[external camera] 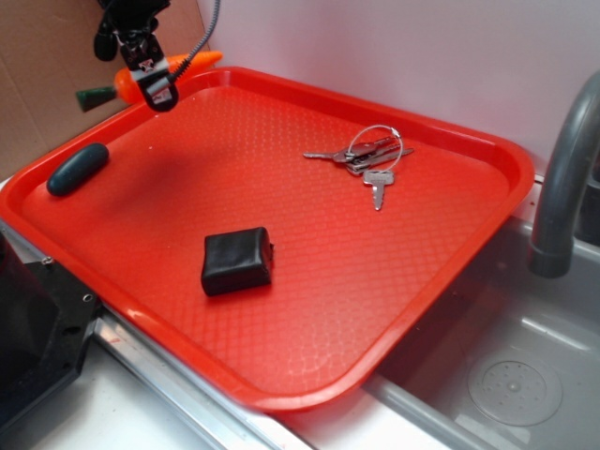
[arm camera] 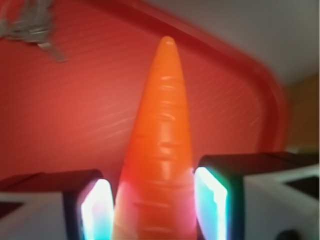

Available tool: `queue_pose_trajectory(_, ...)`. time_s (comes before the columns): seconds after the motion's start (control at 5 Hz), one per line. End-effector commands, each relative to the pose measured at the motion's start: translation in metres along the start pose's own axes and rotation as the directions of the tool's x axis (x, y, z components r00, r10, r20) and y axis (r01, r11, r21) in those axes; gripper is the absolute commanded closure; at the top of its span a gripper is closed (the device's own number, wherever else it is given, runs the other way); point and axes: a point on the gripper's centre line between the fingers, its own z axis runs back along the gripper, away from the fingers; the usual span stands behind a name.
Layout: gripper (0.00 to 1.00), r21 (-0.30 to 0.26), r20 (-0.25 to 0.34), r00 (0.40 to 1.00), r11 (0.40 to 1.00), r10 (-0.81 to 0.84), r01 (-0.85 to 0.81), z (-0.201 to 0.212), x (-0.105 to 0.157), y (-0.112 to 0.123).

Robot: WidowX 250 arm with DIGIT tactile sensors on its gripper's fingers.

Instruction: Grab the carrot.

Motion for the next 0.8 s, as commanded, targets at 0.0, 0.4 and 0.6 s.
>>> queue_pose_trajectory(0.0,1.0,-0.036,-0.132,0.956,0.963,0.261,-0.268,0.061,-0.002,-0.047)
queue_pose_trajectory(0.4,1.0,-0.157,-0.081,0.943,0.93,0.324,-0.333,0.115,-0.024,-0.046)
queue_pose_trajectory(0.6,1.0,-0.176,-0.054,0.953,0.937,0.298,-0.303,0.129,-0.01,-0.045)
